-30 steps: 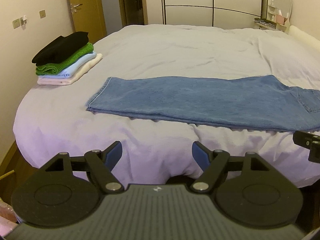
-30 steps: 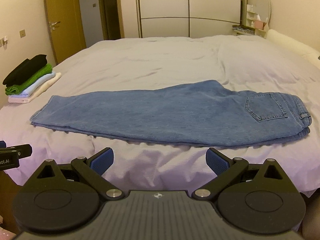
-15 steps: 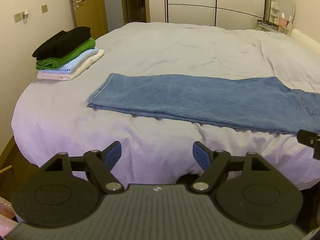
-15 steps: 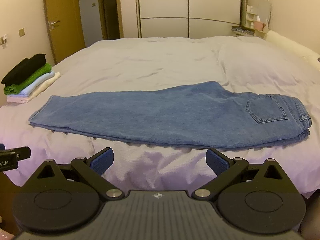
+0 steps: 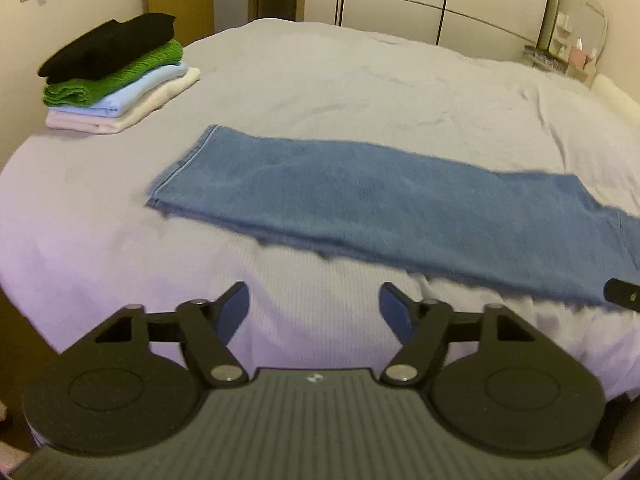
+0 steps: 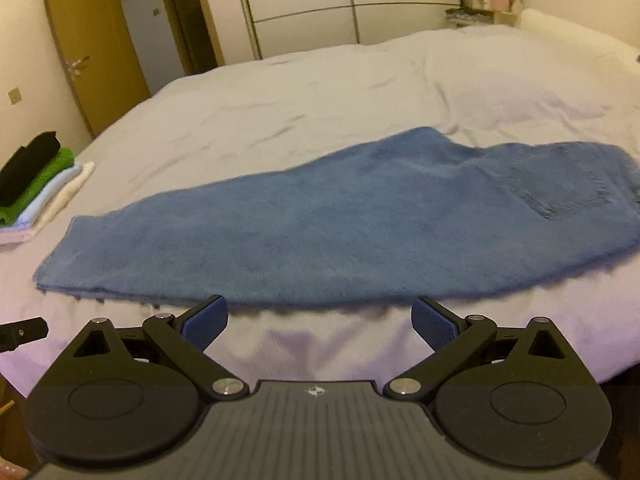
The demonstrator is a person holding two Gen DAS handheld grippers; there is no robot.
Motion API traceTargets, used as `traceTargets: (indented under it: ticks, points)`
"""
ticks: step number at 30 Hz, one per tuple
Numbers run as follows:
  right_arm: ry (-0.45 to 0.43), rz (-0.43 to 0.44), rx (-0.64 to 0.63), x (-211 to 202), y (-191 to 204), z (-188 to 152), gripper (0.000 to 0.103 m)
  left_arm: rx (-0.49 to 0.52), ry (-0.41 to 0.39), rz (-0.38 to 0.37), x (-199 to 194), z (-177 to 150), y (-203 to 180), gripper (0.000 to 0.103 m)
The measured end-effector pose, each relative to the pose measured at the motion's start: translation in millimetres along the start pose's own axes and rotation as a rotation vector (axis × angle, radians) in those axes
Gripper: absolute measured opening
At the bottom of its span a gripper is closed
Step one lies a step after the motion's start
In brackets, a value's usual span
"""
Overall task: Fold clothes
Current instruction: 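Lower both grippers to the jeans, left gripper toward the leg hems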
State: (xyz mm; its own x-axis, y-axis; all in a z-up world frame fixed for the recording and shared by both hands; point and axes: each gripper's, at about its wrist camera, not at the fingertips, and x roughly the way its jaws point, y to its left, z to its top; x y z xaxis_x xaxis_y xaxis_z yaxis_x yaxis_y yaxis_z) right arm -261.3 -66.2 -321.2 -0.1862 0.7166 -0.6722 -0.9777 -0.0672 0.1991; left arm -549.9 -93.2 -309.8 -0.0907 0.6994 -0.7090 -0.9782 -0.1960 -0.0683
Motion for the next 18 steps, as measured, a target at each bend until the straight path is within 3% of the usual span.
traceTargets:
  ticks: [2,3,5,6,12,15,18]
  points:
    - [0.008,0.032,-0.002,19.0,2.8,7.7,0.079,-0.035,-0.002,-0.018,19.3,12.3,9.2,0.050]
    - [0.016,0.049,-0.002,29.4,4.3,11.4,0.065,-0.058,0.000,-0.019,29.0,18.0,13.1,0.045]
    - [0.035,0.083,0.000,50.7,7.5,18.4,0.046,-0.095,0.004,-0.022,48.9,29.7,18.5,0.043]
    - [0.051,0.095,0.008,62.1,9.1,20.3,0.043,-0.108,0.007,-0.029,57.8,33.4,19.5,0.043]
    - [0.124,0.131,0.086,105.0,6.9,18.7,0.041,-0.162,0.071,-0.094,102.7,42.4,20.4,0.043]
    - [0.091,0.186,0.075,99.2,8.3,16.9,0.041,-0.181,0.099,-0.148,104.0,37.6,24.0,0.043]
    - [0.054,0.165,0.017,98.5,14.3,8.6,0.042,-0.254,0.078,-0.181,105.7,34.4,33.5,0.042]
